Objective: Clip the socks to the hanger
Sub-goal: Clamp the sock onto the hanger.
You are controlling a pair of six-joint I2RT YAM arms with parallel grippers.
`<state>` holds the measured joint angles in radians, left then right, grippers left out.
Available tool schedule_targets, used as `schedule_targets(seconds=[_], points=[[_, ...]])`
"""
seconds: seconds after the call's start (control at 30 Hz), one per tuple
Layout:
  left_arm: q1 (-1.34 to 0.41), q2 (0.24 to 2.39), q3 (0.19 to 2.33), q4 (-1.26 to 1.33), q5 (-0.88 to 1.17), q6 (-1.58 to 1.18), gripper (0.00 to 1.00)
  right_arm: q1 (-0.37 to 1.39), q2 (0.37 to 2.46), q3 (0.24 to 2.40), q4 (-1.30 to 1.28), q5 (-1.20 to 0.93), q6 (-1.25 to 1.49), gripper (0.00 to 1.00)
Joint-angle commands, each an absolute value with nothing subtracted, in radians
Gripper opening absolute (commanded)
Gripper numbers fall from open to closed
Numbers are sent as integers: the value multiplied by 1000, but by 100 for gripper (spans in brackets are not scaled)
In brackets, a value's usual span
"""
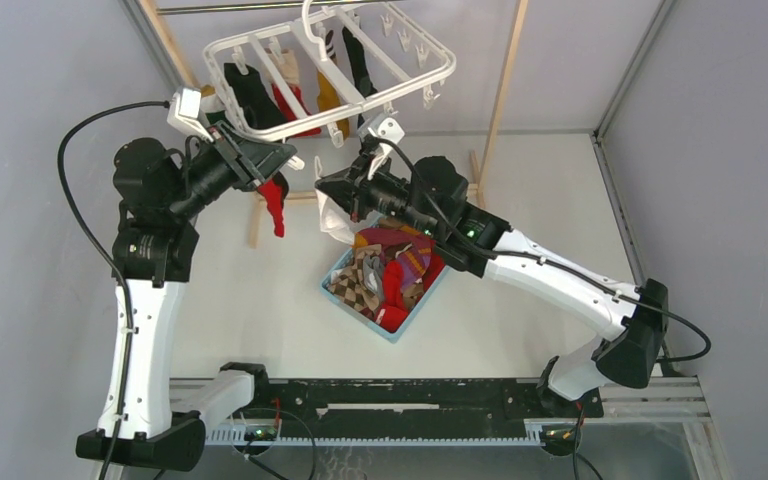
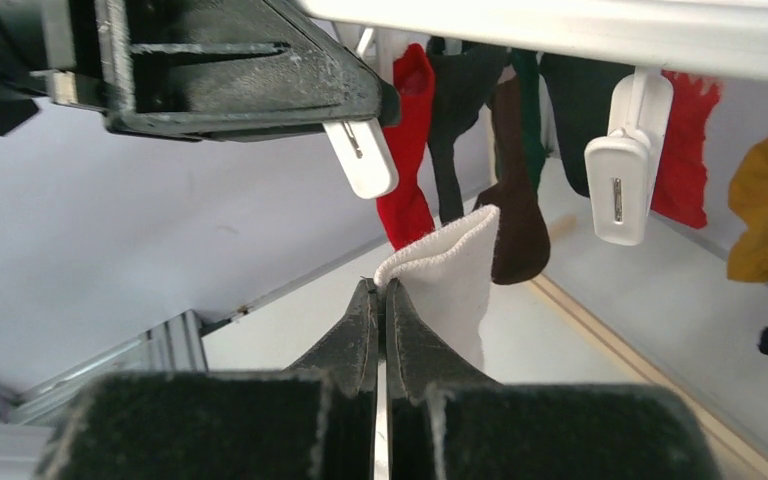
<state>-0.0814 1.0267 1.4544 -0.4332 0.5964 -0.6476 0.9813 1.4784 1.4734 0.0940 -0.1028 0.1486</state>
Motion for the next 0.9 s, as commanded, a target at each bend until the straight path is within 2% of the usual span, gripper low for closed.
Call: schedule_targets(seconds=[0.0, 0.47, 0.87], points=[[-98, 1017, 1450, -474, 596, -621, 0, 1002, 1500, 1548, 62, -9, 64, 0], [-100, 1034, 1486, -514, 549, -596, 0, 1039, 1595, 1722, -66, -15, -27, 0], [-100, 1035, 1504, -529, 536, -582, 0, 1052, 1608, 1730, -103, 0, -49, 0]])
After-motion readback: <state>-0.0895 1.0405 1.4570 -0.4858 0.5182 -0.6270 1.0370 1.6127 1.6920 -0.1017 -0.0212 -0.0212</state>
